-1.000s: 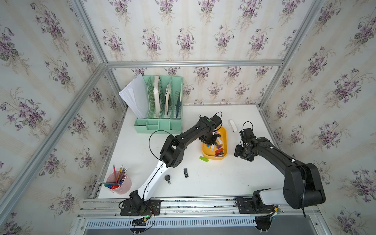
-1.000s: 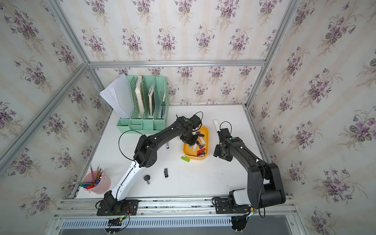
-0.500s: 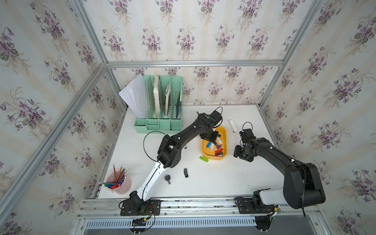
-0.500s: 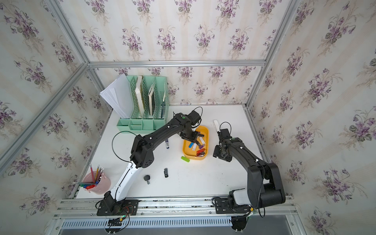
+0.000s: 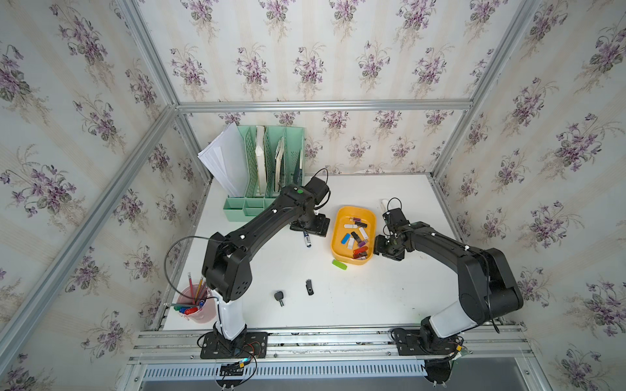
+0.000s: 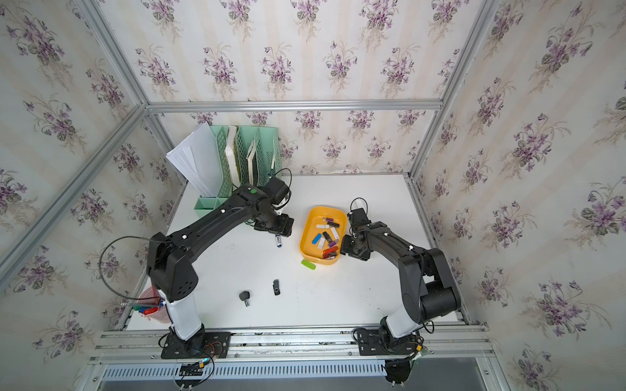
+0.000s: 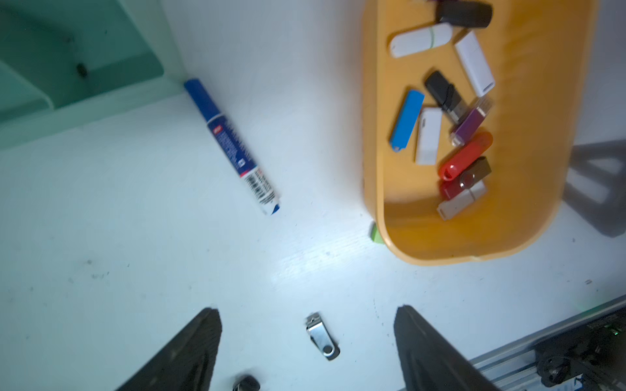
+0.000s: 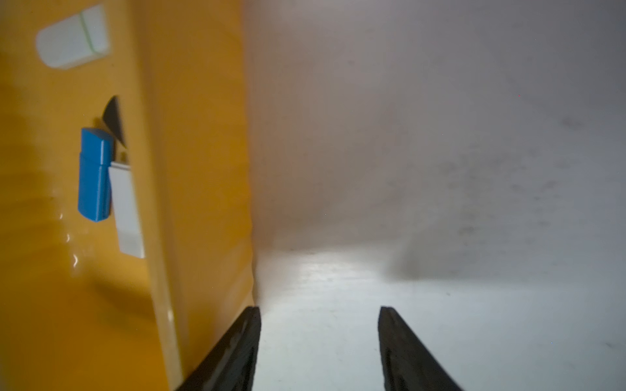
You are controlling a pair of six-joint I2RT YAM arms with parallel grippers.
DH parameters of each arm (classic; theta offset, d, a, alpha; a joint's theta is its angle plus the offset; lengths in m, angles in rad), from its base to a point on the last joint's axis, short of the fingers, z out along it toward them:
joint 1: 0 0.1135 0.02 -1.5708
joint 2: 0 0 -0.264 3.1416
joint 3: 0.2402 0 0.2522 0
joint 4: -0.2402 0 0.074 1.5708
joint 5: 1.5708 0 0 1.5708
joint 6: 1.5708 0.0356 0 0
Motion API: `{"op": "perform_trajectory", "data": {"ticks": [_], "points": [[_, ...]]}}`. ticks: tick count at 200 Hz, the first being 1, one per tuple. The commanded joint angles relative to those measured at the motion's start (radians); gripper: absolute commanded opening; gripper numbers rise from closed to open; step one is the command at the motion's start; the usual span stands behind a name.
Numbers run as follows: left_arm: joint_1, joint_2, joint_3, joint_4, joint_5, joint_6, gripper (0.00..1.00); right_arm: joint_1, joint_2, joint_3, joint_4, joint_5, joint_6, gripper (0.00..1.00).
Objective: Put the usb flash drive into the storage box
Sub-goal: Move the storage box to the center of the board.
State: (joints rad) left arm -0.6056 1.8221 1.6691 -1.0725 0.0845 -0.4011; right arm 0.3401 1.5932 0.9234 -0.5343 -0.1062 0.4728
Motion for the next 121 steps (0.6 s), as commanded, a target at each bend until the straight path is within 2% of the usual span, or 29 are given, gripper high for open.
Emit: {"op": "perform_trajectory", "data": {"ticks": [1, 38, 85, 91, 121], "points": [[0.021, -0.097, -0.13, 0.043, -0.038, -0.029, 0.86, 0.048, 0.049, 0.046, 0.034, -0.019, 0.033, 0.61], [0.044, -0.252, -0.318, 0.05, -0.054, -0.067, 0.87, 0.113, 0.154, 0.164, 0.029, -0.022, 0.037, 0.6], [0.073, -0.362, -0.449, 0.038, -0.066, -0.089, 0.87, 0.19, 0.282, 0.338, -0.016, -0.025, -0.002, 0.61], [0.076, -0.369, -0.457, 0.037, -0.067, -0.09, 0.88, 0.228, 0.288, 0.347, -0.019, -0.023, -0.008, 0.61], [0.081, -0.399, -0.479, 0.028, -0.073, -0.094, 0.88, 0.252, 0.239, 0.311, -0.014, 0.005, -0.026, 0.61]]}}
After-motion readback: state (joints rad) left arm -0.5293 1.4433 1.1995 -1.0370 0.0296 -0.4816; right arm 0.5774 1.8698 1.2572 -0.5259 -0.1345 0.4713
